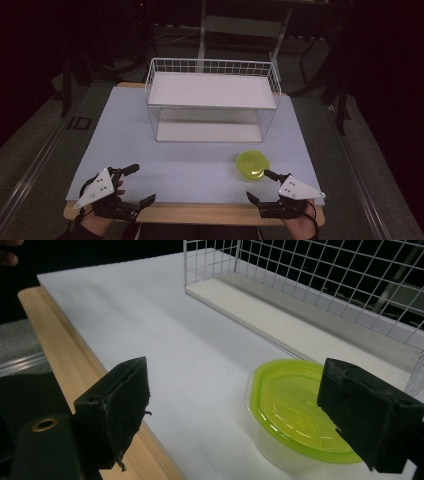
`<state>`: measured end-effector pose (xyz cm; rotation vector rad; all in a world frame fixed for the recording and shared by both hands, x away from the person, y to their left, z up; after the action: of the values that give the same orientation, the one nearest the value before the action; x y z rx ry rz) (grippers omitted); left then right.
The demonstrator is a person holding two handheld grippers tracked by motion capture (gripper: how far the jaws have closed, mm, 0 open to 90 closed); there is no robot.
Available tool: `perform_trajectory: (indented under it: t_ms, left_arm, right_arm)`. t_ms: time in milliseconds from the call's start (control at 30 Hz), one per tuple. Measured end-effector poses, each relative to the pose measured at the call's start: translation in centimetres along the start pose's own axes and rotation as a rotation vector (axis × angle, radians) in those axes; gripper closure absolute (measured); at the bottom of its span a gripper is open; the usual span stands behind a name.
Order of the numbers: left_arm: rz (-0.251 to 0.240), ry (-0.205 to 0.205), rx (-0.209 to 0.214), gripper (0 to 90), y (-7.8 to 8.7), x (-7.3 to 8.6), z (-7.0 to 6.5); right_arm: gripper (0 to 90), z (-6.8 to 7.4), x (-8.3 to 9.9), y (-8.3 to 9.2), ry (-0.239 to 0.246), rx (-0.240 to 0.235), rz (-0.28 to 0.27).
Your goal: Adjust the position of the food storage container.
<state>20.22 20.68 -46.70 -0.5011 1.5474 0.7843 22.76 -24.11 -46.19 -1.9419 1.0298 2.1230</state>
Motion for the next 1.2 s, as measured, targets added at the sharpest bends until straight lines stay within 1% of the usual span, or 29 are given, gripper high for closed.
perform_trajectory:
  t_ms: [33,100,133,167,200,233,267,300,333,367,433,467,500,533,567,600,633,700,733,767,800,833,900,933,967,1000,1100,1167,1200]
  left_arm:
    - [-0.004,-0.006,-0.001,1.3,0.0,0.0,0.0]
    - [-0.010,-0.006,0.003,1.3,0.0,0.0,-0.1]
    - [-0.013,-0.007,0.003,1.3,0.1,-0.1,-0.1]
    - [-0.014,-0.008,0.002,1.3,0.1,-0.1,-0.2]
    - [-0.014,-0.008,0.002,1.3,0.1,-0.1,-0.2]
    - [-0.014,-0.008,0.002,1.3,0.1,-0.1,-0.2]
    - [-0.010,-0.012,-0.004,1.3,0.1,-0.1,-0.2]
    - [-0.010,-0.011,-0.004,1.3,0.1,-0.1,-0.1]
    - [-0.008,-0.009,-0.004,1.2,0.1,0.0,-0.1]
    - [-0.008,-0.010,-0.009,1.3,0.0,0.0,-0.1]
    - [-0.009,-0.006,-0.009,1.3,0.0,0.0,-0.1]
    - [-0.012,-0.003,-0.012,1.3,0.1,0.0,0.0]
    - [-0.012,-0.003,-0.012,1.3,0.1,0.0,0.0]
    - [-0.012,-0.003,-0.012,1.3,0.1,0.0,0.0]
    - [-0.012,0.003,-0.013,1.3,0.1,0.0,0.1]
    - [-0.011,0.002,-0.013,1.3,0.1,0.0,0.1]
    - [-0.011,0.005,-0.011,1.3,0.0,0.0,0.1]
    - [-0.009,0.005,-0.010,1.3,0.0,0.1,0.1]
    - [-0.009,0.005,-0.010,1.3,0.0,0.1,0.1]
    - [-0.012,0.007,-0.007,1.3,0.0,0.1,0.1]
    - [-0.010,0.006,-0.006,1.3,0.0,0.1,0.1]
    - [-0.010,0.005,-0.006,1.3,0.0,0.1,0.1]
    - [-0.008,0.008,-0.002,1.3,0.0,0.1,0.1]
    - [-0.008,0.008,-0.002,1.3,0.0,0.1,0.1]
    - [-0.006,0.007,0.000,1.3,0.0,0.1,0.1]
    - [0.001,0.010,0.003,1.3,-0.1,0.1,0.1]
    - [0.001,0.015,0.006,1.3,-0.1,0.2,0.1]
    - [0.002,0.017,0.007,1.3,-0.1,0.2,0.1]
    - [0.003,0.017,0.007,1.3,-0.1,0.2,0.1]
  right_arm:
    - [13.3,0.1,-0.1,0.0,0.002,-0.013,0.000]
    - [13.3,0.3,-0.2,0.0,0.011,-0.011,-0.002]
    - [13.5,0.7,-0.7,0.1,0.024,-0.031,-0.020]
    - [13.5,0.8,-0.9,0.2,0.025,-0.040,-0.026]
    - [13.5,1.1,-1.3,0.3,0.031,-0.045,-0.030]
    - [13.5,1.4,-1.7,0.4,0.049,-0.048,-0.036]
    - [13.5,1.4,-1.7,0.4,0.049,-0.048,-0.036]
    - [13.5,1.7,-2.3,0.5,0.067,-0.059,-0.041]
    - [13.5,1.9,-2.6,0.6,0.079,-0.058,-0.039]
    - [13.5,2.0,-3.5,0.9,0.104,-0.053,-0.046]
    - [13.6,1.9,-4.4,1.2,0.117,-0.029,-0.050]
    - [14.1,1.7,-4.8,1.3,0.120,-0.022,-0.061]
    - [14.1,1.7,-4.8,1.3,0.120,-0.022,-0.061]
    - [14.1,1.5,-5.1,1.4,0.103,-0.033,-0.066]
    - [14.1,1.5,-5.1,1.4,0.103,-0.033,-0.066]
    - [14.1,0.6,-5.8,1.5,0.109,-0.016,-0.063]
    - [13.8,0.2,-6.0,1.5,0.113,-0.010,-0.061]
    - [13.1,-0.8,-6.3,1.5,0.073,0.000,-0.070]
    - [13.1,-0.8,-6.3,1.5,0.073,0.000,-0.070]
    - [13.2,-1.4,-6.3,1.4,0.059,0.011,-0.070]
    - [13.4,-2.8,-6.2,1.2,0.003,0.026,-0.069]
    - [13.7,-3.4,-6.2,1.1,-0.016,0.042,-0.063]
    - [13.7,-4.6,-5.9,0.9,-0.031,0.062,-0.060]
    - [13.6,-5.2,-5.8,0.8,-0.054,0.074,-0.060]
    - [13.6,-5.2,-5.8,0.8,-0.054,0.074,-0.060]
    - [13.6,-6.7,-5.2,0.6,-0.104,0.074,-0.056]
    - [13.2,-8.0,-4.4,0.2,-0.116,0.123,-0.029]
    - [13.3,-8.6,-3.8,0.0,-0.149,0.122,-0.027]
    - [13.3,-8.9,-3.5,-0.1,-0.158,0.129,-0.020]
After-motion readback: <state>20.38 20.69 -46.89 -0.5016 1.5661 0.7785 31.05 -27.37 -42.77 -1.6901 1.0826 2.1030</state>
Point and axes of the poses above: each handheld gripper's, and its own axes: y roughly backward along the jaws, x roughly out of its underside, z roughly to its left, the point moved 1 cm from there along -y, roughly forward along the jaws, and after that the axes turned 9 degrees about -x, right-handed, at the moved point
